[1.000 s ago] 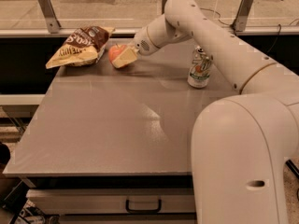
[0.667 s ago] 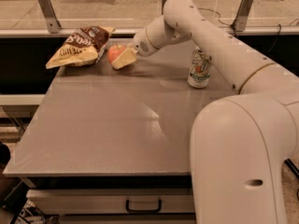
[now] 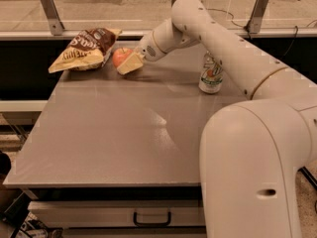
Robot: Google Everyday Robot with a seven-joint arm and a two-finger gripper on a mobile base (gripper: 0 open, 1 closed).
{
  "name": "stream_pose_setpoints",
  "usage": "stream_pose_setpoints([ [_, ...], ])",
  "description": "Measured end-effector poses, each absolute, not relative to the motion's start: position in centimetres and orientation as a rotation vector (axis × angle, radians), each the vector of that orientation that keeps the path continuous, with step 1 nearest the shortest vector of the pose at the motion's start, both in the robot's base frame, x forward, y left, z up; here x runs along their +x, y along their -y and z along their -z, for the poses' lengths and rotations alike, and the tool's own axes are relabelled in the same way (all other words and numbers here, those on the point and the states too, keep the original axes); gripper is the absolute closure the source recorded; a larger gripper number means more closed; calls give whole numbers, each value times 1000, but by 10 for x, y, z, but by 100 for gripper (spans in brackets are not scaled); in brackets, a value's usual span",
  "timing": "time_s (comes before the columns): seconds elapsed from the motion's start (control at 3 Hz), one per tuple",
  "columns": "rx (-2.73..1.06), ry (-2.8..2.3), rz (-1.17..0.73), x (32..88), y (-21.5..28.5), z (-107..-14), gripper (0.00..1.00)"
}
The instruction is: Move apple near brown chip bag
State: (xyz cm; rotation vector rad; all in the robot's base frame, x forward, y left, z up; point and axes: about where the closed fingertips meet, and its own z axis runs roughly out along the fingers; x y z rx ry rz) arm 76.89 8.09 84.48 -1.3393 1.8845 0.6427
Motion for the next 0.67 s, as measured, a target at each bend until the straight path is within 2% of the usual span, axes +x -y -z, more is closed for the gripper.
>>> stream_pose_setpoints([
  [0.33, -1343, -1885, -647, 769, -84, -842, 13],
  [0.67, -1347, -1886, -652, 768, -86, -840, 0],
])
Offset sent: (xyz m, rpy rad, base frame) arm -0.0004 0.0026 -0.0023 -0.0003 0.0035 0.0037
